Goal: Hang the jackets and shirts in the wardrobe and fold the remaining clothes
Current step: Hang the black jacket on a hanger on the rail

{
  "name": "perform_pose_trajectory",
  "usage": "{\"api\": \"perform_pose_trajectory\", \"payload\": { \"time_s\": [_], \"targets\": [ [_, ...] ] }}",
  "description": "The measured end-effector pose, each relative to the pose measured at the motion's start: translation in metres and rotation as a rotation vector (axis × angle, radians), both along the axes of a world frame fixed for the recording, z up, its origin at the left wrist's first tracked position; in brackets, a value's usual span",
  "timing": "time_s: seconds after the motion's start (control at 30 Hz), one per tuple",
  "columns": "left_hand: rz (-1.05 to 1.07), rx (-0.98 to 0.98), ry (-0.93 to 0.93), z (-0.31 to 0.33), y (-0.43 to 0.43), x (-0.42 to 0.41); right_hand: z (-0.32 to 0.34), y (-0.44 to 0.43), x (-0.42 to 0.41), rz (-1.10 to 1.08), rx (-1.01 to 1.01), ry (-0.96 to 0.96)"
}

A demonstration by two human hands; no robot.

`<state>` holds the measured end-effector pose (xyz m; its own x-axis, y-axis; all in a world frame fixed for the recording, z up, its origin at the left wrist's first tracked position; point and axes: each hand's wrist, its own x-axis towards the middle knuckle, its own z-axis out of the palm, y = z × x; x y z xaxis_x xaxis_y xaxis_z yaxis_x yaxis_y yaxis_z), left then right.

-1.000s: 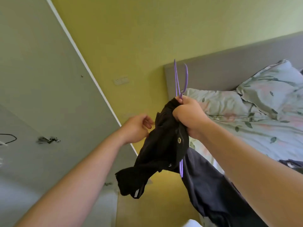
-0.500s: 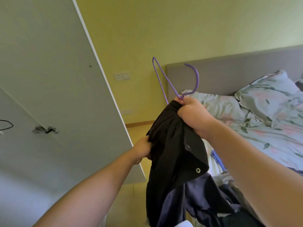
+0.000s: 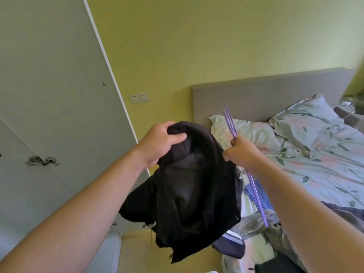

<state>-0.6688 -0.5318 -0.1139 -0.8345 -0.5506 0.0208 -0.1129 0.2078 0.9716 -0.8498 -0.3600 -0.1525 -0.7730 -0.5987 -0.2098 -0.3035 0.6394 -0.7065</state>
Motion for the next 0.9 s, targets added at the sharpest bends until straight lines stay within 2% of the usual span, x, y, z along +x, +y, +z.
{"api": "perform_pose_trajectory", "payload": {
  "time_s": [0.13, 0.27, 0.3, 0.43, 0.53, 0.67, 0.73, 0.9],
  "targets": [
    [-0.062, -0.298, -0.054, 0.003, 0.022, -0.006, -0.008, -0.014, 0.027, 0.137, -0.014, -0.034],
    [-0.032, -0.369, -0.017, 0.008, 0.026, -0.004, -0.026, -0.029, 0.066, 0.263, -0.083, -0.272],
    [0.006, -0.373, 0.011, 0.011, 0.024, -0.003, -0.033, -0.034, 0.075, 0.268, -0.113, -0.283],
    [0.102, -0.412, 0.057, 0.017, 0.008, 0.011, -0.045, -0.051, 0.092, 0.149, -0.202, -0.11],
    [0.171, -0.475, 0.001, 0.016, -0.01, 0.029, -0.033, -0.055, 0.09, 0.099, -0.255, -0.064],
    [0.163, -0.276, -0.15, 0.003, -0.036, 0.056, -0.006, -0.058, 0.091, 0.085, -0.306, -0.033],
    [0.157, -0.172, -0.164, -0.015, -0.041, 0.065, 0.007, -0.06, 0.092, 0.09, -0.337, -0.02],
    [0.109, -0.063, -0.331, -0.085, -0.038, 0.079, 0.032, -0.06, 0.093, 0.078, -0.435, -0.112]
  ]
}}
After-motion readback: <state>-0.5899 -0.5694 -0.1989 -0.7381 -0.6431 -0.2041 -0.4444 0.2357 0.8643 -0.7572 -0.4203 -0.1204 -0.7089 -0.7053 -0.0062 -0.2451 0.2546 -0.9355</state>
